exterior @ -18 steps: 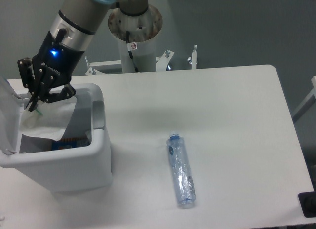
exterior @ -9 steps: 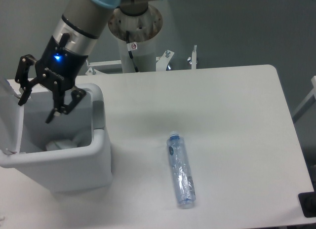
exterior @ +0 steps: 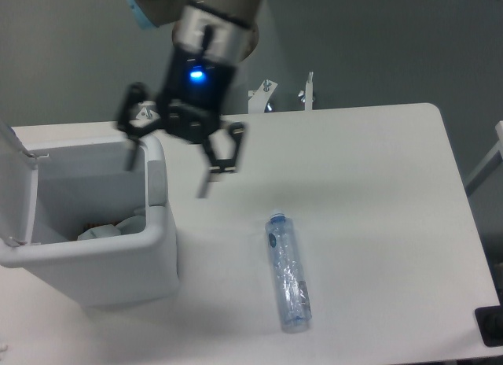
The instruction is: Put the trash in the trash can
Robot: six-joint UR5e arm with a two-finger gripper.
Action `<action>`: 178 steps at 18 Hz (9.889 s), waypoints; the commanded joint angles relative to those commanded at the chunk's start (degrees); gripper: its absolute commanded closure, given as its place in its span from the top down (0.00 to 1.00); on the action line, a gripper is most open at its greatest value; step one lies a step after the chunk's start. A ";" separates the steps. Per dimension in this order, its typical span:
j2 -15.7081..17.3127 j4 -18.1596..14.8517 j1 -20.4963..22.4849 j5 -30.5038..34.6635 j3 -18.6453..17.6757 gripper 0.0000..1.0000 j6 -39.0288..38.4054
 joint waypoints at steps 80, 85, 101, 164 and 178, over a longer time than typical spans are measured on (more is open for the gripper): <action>-31.29 7.38 -5.52 22.07 -1.40 0.48 -4.38; -30.77 7.38 -5.52 21.98 -1.32 0.48 -4.29; -26.02 7.56 -2.97 9.15 15.19 0.49 -18.86; -9.23 9.49 -1.23 4.57 5.80 1.00 -8.27; -7.48 3.71 7.65 18.63 3.52 1.00 19.24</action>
